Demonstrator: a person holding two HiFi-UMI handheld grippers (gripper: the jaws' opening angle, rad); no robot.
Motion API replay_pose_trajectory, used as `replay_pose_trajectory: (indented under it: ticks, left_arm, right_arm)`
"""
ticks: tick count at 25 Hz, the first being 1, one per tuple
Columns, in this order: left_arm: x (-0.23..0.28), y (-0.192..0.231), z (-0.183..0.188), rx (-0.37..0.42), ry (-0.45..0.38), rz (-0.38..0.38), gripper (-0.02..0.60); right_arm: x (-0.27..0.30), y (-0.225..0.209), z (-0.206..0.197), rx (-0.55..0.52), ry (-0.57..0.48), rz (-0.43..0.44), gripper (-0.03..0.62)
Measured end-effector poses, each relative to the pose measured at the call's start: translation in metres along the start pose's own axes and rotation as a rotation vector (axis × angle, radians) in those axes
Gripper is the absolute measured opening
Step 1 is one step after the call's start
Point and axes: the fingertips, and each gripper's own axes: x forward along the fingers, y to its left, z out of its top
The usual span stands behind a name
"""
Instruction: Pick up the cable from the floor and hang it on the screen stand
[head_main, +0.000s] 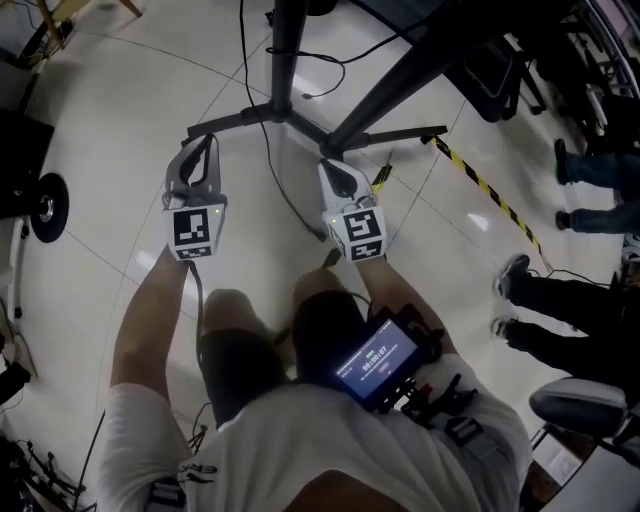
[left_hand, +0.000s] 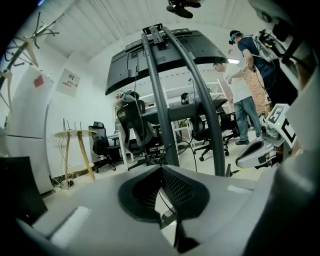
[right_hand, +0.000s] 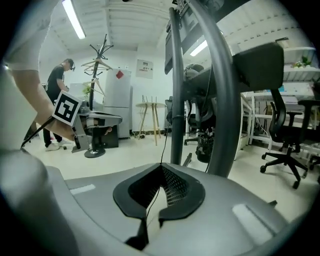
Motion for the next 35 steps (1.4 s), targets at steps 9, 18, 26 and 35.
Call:
replay_pose_trajectory:
  ticks: [9, 18, 26, 35]
  left_arm:
    - [0.032, 0.007, -0.081, -0.06, -0.009, -0.015, 0.003]
    - [0.023, -0.01, -0.139, -0.062, 0.04, -0.054, 0.003]
    - [-0.002, -0.021, -0.187, -0.031, 0.126, -0.11, 0.003]
    - [-0.06, 0.016, -0.21, -0.035, 0.179, -0.042, 0.003]
  right_arm:
    - [0.051, 0.005, -0.112, 0.001, 0.028, 0.003, 0.012]
    - [0.05, 0.025, -0.203, 0.001, 0.174, 0.032, 0.014]
    - [0.088, 0.055, -0.27, -0.024, 0.301, 0.085, 0.041]
    - [0.136, 0.071, -0.318, -0.092, 0.442, 0.094, 0.109]
